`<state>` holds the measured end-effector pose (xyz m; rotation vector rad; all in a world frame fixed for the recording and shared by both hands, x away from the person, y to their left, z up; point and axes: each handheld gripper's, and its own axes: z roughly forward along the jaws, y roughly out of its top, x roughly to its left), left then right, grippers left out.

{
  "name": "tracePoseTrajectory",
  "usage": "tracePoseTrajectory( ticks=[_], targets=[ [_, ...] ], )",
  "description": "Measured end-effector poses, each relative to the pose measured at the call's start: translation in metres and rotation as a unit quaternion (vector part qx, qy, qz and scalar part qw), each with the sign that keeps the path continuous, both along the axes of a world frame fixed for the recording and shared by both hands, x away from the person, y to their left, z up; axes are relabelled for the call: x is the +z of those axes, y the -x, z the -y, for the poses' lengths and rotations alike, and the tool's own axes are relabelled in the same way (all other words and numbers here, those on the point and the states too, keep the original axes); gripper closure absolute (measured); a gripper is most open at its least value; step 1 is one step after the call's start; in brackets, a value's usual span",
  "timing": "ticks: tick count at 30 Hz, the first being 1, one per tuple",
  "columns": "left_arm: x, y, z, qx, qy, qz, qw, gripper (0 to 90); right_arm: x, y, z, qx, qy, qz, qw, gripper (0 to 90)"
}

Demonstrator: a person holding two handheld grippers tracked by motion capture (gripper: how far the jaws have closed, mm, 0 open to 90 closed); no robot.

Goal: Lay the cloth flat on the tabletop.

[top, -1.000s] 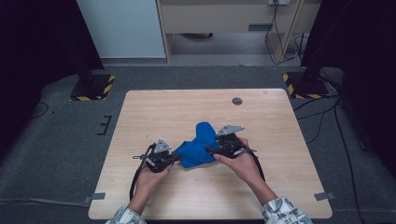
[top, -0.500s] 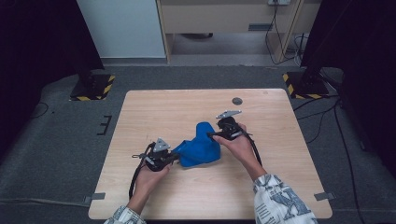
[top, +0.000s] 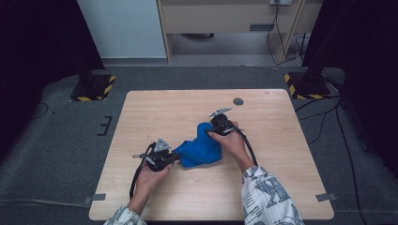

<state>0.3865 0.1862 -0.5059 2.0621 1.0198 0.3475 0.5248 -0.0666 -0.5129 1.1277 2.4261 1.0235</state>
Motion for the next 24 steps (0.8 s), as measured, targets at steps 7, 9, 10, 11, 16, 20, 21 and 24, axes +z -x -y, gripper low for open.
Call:
tracePoseTrajectory(
  ticks=[7,9,10,11,16,20,21,24],
  targets=[
    [-0.001,-0.001,0.0,0.002,0.0,-0.001,1.0,85.1,-0.004,0.001,-0.003,0.007,0.013,-0.003,0.9999,74.3],
    [-0.001,-0.001,0.0,0.003,0.0,-0.001,1.0,85.1,-0.004,0.001,-0.001,0.009,0.012,-0.005,0.9999,77.6],
    [-0.001,-0.001,-0.001,0.003,-0.001,0.0,1.0,85.1,-0.004,0.001,0.0,0.008,0.015,-0.007,0.9998,79.4],
    [0.0,-0.002,-0.001,0.003,-0.001,0.0,1.0,85.1,-0.005,0.001,0.0,0.009,0.016,-0.007,0.9998,81.6],
    [0.0,-0.002,-0.002,0.007,0.0,0.001,1.0,85.1,-0.004,0.004,0.006,0.01,0.011,-0.005,0.9999,88.7],
    [0.0,-0.003,-0.004,0.012,0.001,0.003,0.9999,85.1,-0.003,0.014,0.016,-0.002,0.006,-0.012,0.9999,88.7],
    [0.0,-0.004,-0.005,0.013,0.0,0.004,0.9999,85.1,-0.003,0.019,0.02,-0.007,0.004,-0.016,0.9998,88.7],
    [-0.002,-0.006,-0.005,0.015,-0.001,-0.001,0.9999,84.8,-0.004,0.031,0.03,-0.016,-0.005,-0.025,0.9995,87.2]
  ],
)
